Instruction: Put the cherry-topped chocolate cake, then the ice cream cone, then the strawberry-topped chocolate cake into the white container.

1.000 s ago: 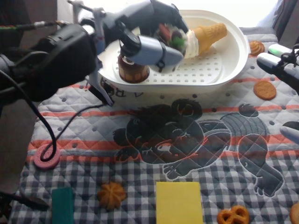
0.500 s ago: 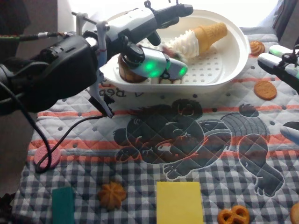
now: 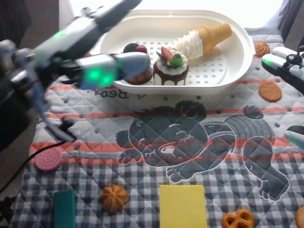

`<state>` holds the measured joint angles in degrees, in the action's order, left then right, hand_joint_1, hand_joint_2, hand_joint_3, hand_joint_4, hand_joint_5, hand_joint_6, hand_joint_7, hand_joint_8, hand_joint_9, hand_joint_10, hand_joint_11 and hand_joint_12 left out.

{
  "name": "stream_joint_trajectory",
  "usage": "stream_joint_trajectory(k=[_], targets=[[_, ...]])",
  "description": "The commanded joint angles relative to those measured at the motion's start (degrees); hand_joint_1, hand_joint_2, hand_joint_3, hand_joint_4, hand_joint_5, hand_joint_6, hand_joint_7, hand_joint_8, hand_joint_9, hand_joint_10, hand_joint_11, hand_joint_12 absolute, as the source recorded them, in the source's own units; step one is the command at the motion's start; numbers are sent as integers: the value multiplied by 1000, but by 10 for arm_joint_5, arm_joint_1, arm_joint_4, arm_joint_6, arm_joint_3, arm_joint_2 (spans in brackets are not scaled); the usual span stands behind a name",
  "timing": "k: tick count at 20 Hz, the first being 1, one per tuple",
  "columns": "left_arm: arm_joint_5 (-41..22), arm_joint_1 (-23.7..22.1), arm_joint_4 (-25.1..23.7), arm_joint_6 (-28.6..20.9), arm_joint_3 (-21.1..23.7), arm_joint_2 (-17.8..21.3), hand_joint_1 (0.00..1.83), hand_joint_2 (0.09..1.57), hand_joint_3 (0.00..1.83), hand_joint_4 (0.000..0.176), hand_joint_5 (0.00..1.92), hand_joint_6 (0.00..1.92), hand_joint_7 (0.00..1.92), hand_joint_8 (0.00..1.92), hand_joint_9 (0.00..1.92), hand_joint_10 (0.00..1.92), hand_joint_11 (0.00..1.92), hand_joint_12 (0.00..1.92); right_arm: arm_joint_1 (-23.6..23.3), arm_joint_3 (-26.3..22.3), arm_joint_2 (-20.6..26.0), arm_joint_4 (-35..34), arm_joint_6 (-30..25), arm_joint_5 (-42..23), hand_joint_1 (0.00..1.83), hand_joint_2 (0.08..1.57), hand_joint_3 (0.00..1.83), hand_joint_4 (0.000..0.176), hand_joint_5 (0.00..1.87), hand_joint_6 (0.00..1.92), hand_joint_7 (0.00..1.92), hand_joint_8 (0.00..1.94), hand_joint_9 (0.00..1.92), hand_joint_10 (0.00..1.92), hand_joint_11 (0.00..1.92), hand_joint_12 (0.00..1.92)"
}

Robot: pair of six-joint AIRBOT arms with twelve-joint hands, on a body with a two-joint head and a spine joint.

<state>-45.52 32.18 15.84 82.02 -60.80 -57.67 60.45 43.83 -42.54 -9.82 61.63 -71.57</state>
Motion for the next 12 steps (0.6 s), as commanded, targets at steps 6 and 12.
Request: stream_joint_trajectory(k=[6, 12], targets=[[-239, 98, -11, -12, 80, 75, 538, 1299, 0, 131, 0, 0, 0, 0, 29, 8, 0, 511, 4, -5, 11, -9, -1, -102, 497, 1273, 0, 0, 0, 0, 20, 1, 0, 525, 0, 1273], [-360, 188, 3, -12, 133, 119, 689, 1327, 0, 99, 12, 2, 72, 5, 101, 19, 0, 587, 7, -8, 16, -18, 1, -131, 577, 1264, 0, 0, 0, 0, 0, 0, 0, 420, 0, 1157]])
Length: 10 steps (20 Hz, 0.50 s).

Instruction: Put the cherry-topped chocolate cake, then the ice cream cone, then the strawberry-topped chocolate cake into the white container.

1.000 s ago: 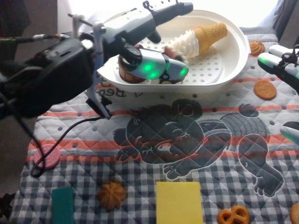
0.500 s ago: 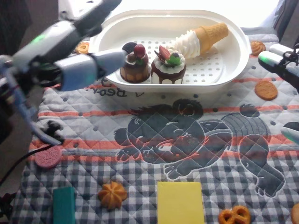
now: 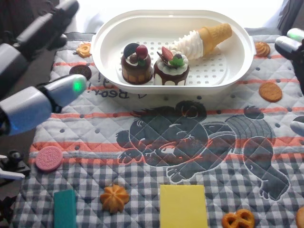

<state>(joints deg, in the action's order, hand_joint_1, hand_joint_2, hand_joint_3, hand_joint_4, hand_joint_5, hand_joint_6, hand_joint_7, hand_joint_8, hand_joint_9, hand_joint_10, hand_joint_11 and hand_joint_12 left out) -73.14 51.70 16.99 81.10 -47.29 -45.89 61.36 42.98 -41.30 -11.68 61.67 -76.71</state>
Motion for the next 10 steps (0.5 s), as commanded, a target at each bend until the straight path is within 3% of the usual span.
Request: stream_joint_trajectory(k=[1, 2, 4, 5, 6, 8, 9, 10], targets=[[-94, -1, -6, -3, 2, 4, 718, 1329, 0, 108, 19, 4, 82, 6, 111, 20, 0, 584, -2, 0, 5, -1, 4, -84, 562, 1255, 0, 0, 0, 0, 0, 0, 0, 471, 0, 1244], [-105, 6, -4, -3, 5, 7, 690, 1315, 0, 131, 38, 7, 92, 4, 109, 13, 0, 557, -2, -1, 6, -4, 6, -92, 541, 1259, 0, 0, 0, 0, 0, 0, 0, 488, 0, 1270], [-121, 16, -1, -3, 9, 11, 663, 1305, 0, 146, 52, 5, 86, 1, 98, 4, 0, 506, -2, -1, 9, -8, 10, -102, 537, 1257, 0, 4, 0, 0, 0, 0, 0, 514, 0, 1336], [-132, 20, 1, -3, 10, 13, 657, 1296, 0, 144, 47, 2, 77, 0, 94, 2, 0, 498, -2, -2, 13, -11, 13, -105, 529, 1289, 5, 0, 0, 0, 0, 0, 0, 507, 0, 1391], [-141, 23, 2, -3, 11, 17, 660, 1268, 0, 148, 37, 0, 49, 0, 62, 0, 0, 452, -2, -2, 17, -13, 14, -107, 529, 1311, 15, 0, 0, 0, 0, 0, 0, 452, 0, 1437], [-174, 31, 4, -3, 17, 28, 682, 1329, 9, 156, 22, 4, 11, 1, 30, 1, 0, 358, -2, -2, 28, -16, 19, -121, 481, 1312, 10, 8, 0, 0, 0, 0, 0, 169, 0, 1223], [-187, 34, 5, -3, 18, 31, 692, 1347, 15, 151, 4, 0, 1, 0, 19, 0, 0, 353, -2, -2, 34, -16, 22, -131, 455, 1286, 0, 18, 0, 0, 0, 0, 0, 107, 0, 1053], [-203, 37, 6, -2, 19, 34, 736, 1337, 5, 121, 0, 0, 0, 0, 3, 0, 0, 260, -2, -2, 40, -17, 27, -142, 468, 1263, 0, 52, 0, 0, 0, 0, 21, 130, 0, 839]])
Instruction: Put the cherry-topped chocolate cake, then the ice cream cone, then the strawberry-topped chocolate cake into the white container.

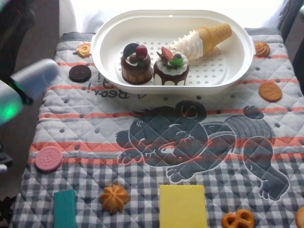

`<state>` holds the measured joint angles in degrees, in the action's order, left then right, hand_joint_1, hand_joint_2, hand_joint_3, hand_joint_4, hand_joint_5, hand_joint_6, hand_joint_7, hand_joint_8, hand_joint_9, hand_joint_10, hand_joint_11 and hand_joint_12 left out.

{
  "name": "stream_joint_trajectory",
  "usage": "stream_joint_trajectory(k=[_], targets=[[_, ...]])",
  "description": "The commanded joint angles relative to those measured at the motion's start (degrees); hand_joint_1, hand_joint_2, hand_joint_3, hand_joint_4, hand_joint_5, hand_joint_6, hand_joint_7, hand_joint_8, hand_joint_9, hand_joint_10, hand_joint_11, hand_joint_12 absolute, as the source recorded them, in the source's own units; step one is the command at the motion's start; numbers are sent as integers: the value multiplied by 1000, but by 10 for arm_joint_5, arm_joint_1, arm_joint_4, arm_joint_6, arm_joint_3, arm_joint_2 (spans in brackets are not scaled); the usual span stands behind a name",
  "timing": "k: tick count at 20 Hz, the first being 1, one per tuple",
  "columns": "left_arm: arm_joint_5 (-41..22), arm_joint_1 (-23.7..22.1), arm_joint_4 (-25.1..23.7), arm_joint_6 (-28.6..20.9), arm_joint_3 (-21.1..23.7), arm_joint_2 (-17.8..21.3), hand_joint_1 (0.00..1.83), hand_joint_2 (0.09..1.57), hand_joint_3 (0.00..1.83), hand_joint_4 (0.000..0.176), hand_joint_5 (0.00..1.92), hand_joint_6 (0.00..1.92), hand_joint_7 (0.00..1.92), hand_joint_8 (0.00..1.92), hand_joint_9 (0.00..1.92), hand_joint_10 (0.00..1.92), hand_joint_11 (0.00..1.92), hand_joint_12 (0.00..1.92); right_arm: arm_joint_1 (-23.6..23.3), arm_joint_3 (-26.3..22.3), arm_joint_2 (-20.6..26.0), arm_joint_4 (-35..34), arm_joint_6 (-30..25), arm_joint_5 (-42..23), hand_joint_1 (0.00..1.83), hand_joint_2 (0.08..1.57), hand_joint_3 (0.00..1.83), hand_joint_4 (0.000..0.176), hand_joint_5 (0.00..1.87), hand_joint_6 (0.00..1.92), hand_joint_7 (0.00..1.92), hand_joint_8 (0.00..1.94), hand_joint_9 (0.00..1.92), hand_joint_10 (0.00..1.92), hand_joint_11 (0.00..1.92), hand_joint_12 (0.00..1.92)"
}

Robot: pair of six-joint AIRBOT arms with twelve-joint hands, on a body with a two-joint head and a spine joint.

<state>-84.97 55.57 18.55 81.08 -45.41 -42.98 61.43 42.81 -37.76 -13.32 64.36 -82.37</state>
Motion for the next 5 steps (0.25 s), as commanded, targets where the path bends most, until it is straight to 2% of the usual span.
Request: stream_joint_trajectory(k=[1, 2, 3, 4, 5], targets=[[-96, 0, -9, 0, 2, 6, 820, 1271, 0, 125, 0, 0, 0, 0, 0, 0, 0, 188, -4, 0, 8, -1, 6, -92, 432, 1282, 0, 66, 0, 0, 0, 0, 17, 180, 0, 851], [-108, 2, -10, 3, 4, 9, 929, 1237, 0, 140, 0, 0, 0, 0, 0, 0, 0, 58, -5, 1, 13, -2, 8, -104, 404, 1314, 12, 74, 0, 0, 0, 0, 3, 191, 0, 851], [-120, 3, -12, 11, 6, 11, 1068, 1230, 11, 169, 0, 0, 0, 0, 175, 46, 0, 477, -5, 1, 17, -3, 9, -121, 446, 1278, 0, 71, 0, 0, 0, 0, 3, 202, 0, 706], [-131, 3, -16, 20, 8, 12, 1141, 1264, 10, 175, 0, 0, 0, 0, 322, 115, 0, 862, -5, 0, 21, -4, 10, -138, 439, 1263, 0, 52, 0, 0, 0, 0, 0, 199, 0, 745], [-142, 3, -20, 23, 9, 14, 1076, 1257, 3, 176, 0, 0, 0, 0, 355, 140, 0, 687, -5, -1, 24, -7, 13, -155, 564, 1238, 0, 57, 0, 0, 0, 0, 0, 144, 0, 796]])
